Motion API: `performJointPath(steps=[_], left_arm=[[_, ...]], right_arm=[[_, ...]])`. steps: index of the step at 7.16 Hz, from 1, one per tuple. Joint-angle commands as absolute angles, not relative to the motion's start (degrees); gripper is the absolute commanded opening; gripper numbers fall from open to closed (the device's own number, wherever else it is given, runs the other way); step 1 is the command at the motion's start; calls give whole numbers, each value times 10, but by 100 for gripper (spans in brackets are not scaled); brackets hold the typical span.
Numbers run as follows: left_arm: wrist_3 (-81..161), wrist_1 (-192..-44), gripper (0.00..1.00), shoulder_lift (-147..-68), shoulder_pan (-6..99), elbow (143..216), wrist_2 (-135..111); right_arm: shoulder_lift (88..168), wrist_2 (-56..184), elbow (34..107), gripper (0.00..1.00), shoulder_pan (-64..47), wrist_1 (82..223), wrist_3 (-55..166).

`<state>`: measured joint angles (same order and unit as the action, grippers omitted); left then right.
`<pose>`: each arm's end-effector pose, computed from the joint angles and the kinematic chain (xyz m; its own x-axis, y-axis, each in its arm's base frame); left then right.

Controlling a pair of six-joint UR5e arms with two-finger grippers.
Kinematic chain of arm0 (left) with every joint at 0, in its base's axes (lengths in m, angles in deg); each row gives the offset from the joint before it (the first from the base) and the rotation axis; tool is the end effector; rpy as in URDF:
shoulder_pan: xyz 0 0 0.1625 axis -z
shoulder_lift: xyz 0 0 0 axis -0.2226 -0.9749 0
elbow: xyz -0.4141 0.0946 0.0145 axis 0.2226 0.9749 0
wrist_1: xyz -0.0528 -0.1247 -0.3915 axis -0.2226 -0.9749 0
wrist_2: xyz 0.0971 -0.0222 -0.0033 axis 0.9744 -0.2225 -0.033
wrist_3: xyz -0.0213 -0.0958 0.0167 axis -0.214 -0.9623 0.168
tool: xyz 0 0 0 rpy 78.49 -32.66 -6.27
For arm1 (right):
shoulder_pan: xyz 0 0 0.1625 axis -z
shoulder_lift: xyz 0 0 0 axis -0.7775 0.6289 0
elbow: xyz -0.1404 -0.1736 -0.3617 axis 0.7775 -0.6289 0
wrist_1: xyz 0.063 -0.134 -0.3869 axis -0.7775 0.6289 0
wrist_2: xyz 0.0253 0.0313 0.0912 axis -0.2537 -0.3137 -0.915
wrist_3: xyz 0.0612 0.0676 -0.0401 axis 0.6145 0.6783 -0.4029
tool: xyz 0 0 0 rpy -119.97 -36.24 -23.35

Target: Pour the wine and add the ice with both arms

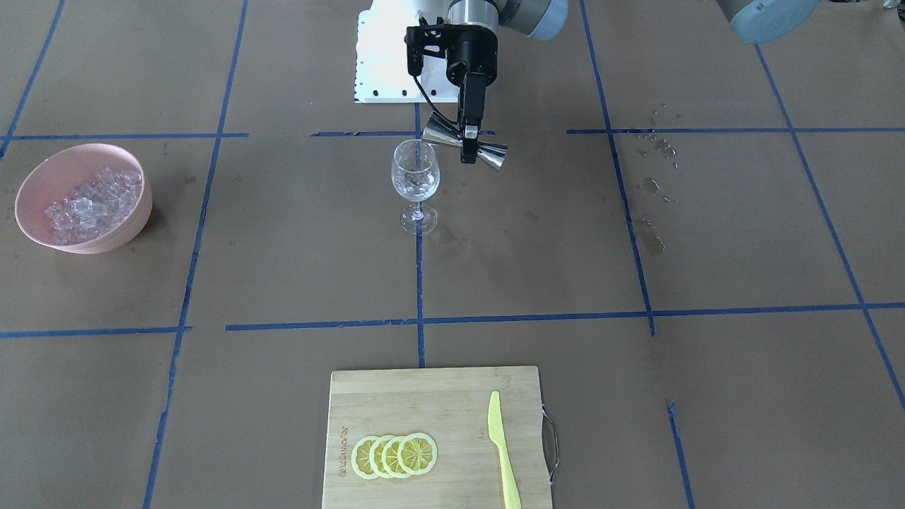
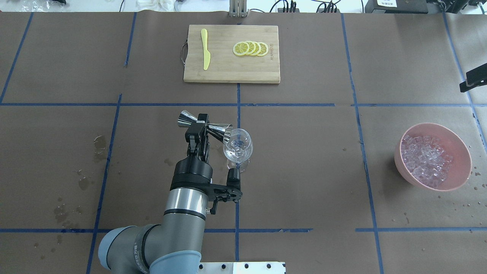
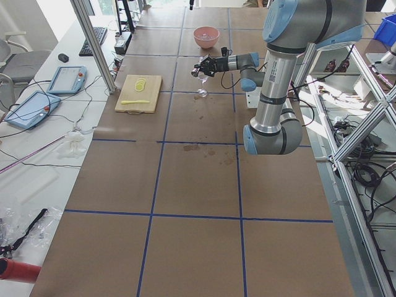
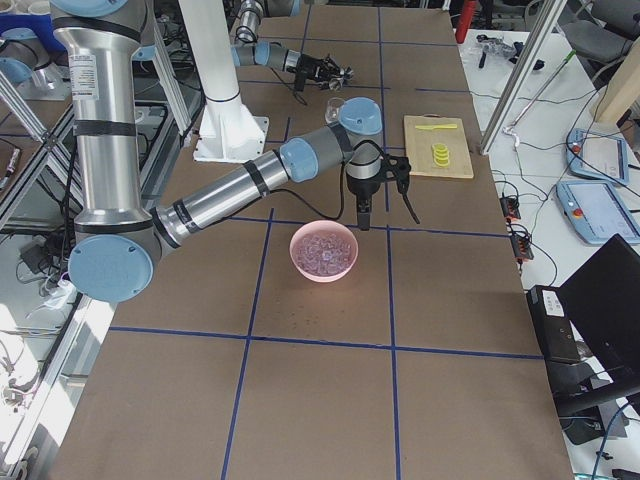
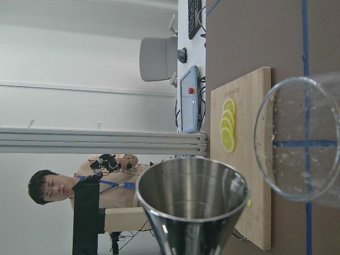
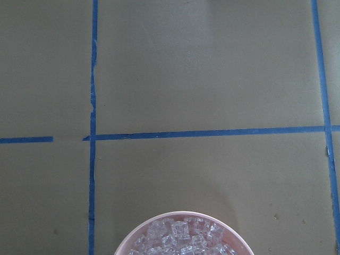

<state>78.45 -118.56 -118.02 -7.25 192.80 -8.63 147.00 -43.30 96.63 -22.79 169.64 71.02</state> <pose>0.5298 -0.2810 0.1724 0.7207 0.2184 0.6580 -0.6628 -0.0610 0.7463 -0.0655 -0.4724 0.4145 0.6853 0.0451 0.7269 -0.1345 0.9888 0.0654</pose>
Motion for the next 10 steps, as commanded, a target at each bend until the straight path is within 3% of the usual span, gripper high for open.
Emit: performJointPath(steps=[1,4,10], left_arm=[[784,-1222,0,-1178,-63,1929,-87],[779,-1257,0,-1150,-41,1928,-90],[775,-1536,0,-966,-35,1924,-93]], right_arm=[[1470,-433,967,100,-228,1696,710],[1473,-432,965,100,-228,1675,715],[1473,-422,960,100,-220,1674,715]])
